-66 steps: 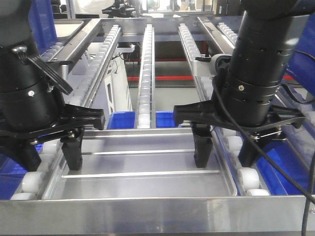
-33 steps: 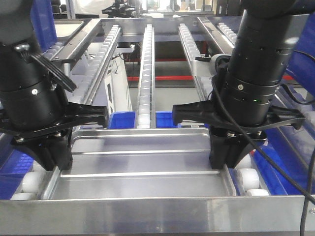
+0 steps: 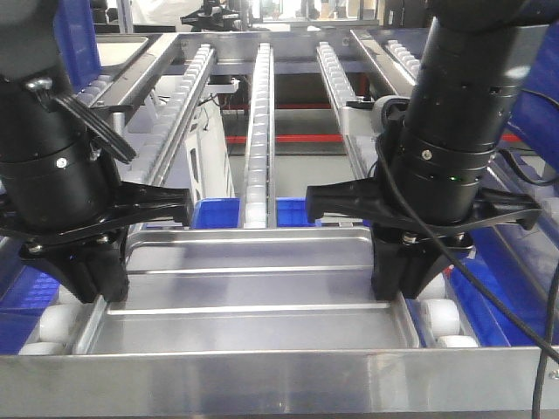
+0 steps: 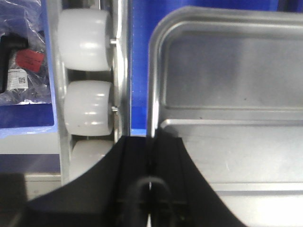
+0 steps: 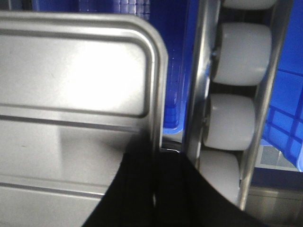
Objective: Grab silver tray and stack on right shelf
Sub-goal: 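Close both grippers on the tray's opposite rims, then lift the tray with both grippers and pull it toward the robot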
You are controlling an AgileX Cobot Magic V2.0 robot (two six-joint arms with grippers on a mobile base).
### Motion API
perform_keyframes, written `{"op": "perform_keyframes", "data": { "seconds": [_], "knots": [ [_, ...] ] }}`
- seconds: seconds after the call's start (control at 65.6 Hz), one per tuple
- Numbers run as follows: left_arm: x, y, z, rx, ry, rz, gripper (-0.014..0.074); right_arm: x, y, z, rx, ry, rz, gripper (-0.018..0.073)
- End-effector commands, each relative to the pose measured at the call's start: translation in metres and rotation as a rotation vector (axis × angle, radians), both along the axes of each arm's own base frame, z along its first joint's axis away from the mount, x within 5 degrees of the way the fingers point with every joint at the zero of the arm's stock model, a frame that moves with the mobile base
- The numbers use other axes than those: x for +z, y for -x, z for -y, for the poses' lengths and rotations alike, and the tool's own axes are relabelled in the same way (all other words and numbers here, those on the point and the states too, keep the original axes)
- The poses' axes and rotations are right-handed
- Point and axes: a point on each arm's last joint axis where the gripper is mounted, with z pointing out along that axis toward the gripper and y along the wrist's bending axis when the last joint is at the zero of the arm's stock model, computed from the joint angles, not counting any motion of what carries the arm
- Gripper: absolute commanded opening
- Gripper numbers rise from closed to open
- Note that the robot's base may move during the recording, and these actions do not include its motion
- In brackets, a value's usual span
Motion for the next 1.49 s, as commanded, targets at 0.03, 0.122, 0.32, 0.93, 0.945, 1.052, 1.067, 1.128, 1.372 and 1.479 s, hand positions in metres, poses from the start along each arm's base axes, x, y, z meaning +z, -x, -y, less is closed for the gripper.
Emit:
{"op": "perform_keyframes", "data": {
  "seconds": [0.03,0.122,0.32,0.93,0.945,1.052,1.067,1.128,1.372,1.479],
  "knots": [
    [0.020,-0.003,0.002,-0.003,0.017,0.042,-0.0101,0.019,-0.004,-0.001,0.020,-0.011,0.060,0.0057],
    [0.033,-0.008,0.002,-0.013,-0.035,0.045,-0.0101,0.028,-0.007,-0.002,0.016,-0.004,0.048,0.0057],
    [0.061,-0.020,0.007,-0.006,-0.050,0.083,-0.0101,0.056,-0.017,-0.007,0.006,-0.005,0.052,0.0057],
    [0.102,0.040,0.010,0.048,0.037,0.029,-0.0101,0.099,0.049,-0.004,-0.137,-0.067,0.072,0.0057],
    [0.100,0.042,0.010,0.049,0.034,0.024,-0.0101,0.097,0.051,-0.003,-0.142,-0.060,0.070,0.0057],
    [0.095,0.060,0.011,0.045,0.041,0.008,-0.0101,0.096,0.069,0.000,-0.138,-0.052,0.076,0.0057],
    [0.096,0.063,0.012,0.043,0.044,0.008,-0.0101,0.096,0.071,0.000,-0.135,-0.053,0.076,0.0057],
    [0.092,0.074,0.013,0.034,0.044,-0.001,-0.0101,0.094,0.081,0.000,-0.119,-0.051,0.069,0.0057],
    [0.081,0.114,0.009,0.057,0.038,-0.018,-0.0101,0.080,0.117,0.001,-0.096,-0.052,0.025,0.0057],
    [0.081,0.125,0.009,0.029,0.042,-0.020,-0.0101,0.077,0.129,0.003,-0.104,-0.059,0.012,0.0057]
  ]
}}
